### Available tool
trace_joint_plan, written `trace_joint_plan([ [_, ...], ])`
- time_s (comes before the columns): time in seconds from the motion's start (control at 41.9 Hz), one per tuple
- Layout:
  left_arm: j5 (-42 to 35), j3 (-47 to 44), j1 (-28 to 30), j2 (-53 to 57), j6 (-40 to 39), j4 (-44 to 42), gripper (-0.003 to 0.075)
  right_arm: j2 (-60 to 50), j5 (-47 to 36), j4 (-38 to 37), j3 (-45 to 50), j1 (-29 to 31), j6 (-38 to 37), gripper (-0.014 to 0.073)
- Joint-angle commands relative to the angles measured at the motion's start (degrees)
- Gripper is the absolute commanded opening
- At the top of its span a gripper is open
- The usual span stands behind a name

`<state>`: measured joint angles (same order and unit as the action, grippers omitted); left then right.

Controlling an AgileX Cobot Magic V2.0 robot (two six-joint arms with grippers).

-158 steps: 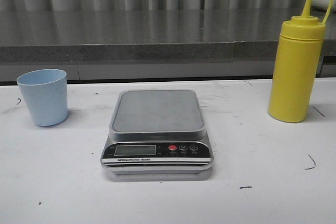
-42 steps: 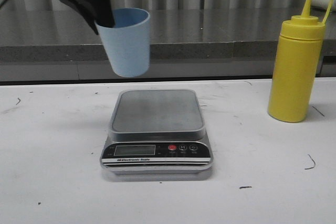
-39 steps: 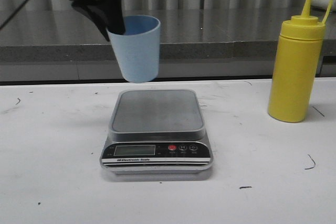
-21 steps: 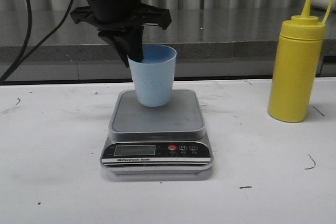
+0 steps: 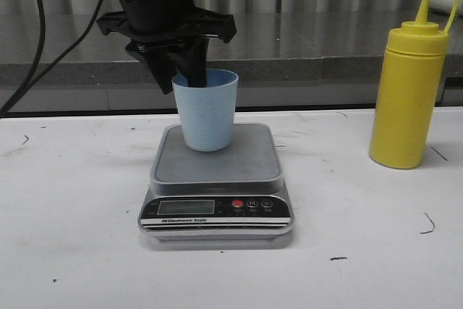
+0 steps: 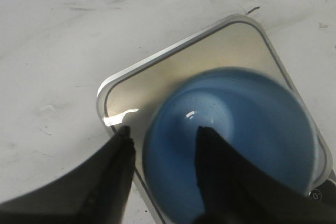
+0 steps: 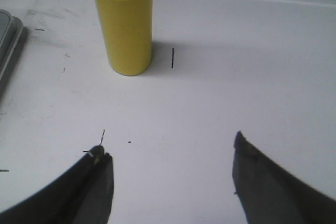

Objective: Pour seasoning into cup on scale with both arms
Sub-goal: 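Lift the blue cup with the left gripper and set it on the scale, then open the left gripper and raise it away from the cup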

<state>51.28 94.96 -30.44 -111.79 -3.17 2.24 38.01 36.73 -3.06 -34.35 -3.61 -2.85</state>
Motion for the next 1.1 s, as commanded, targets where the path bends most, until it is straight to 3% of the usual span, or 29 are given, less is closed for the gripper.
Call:
trace_joint_plan([
  [0.0,-1.41,1.76,-0.38,4.35,-0.76,0.72,0.0369,0.35,-3.45,-0.68,-1.94,0.42,0.46,0.0507],
  [0.286,0.64,-0.94,-0.38,16.31,-0.76,-1.0,0.0369,0.35,-3.45,-0.68,-1.94,0.42,0.46,0.0507],
  [0.739,-6.36,-24.02,2.53,43.92,-0.76,-3.78,0.0369,0.35,-3.45,-0.68,-1.94,0.42,0.46,0.0507],
  [1.073,-6.17,-37.43,5.39,59.29,-0.76,-3.68,0.0369,0.35,-3.45,-0.68,-1.94,0.42,0.46,0.0507],
])
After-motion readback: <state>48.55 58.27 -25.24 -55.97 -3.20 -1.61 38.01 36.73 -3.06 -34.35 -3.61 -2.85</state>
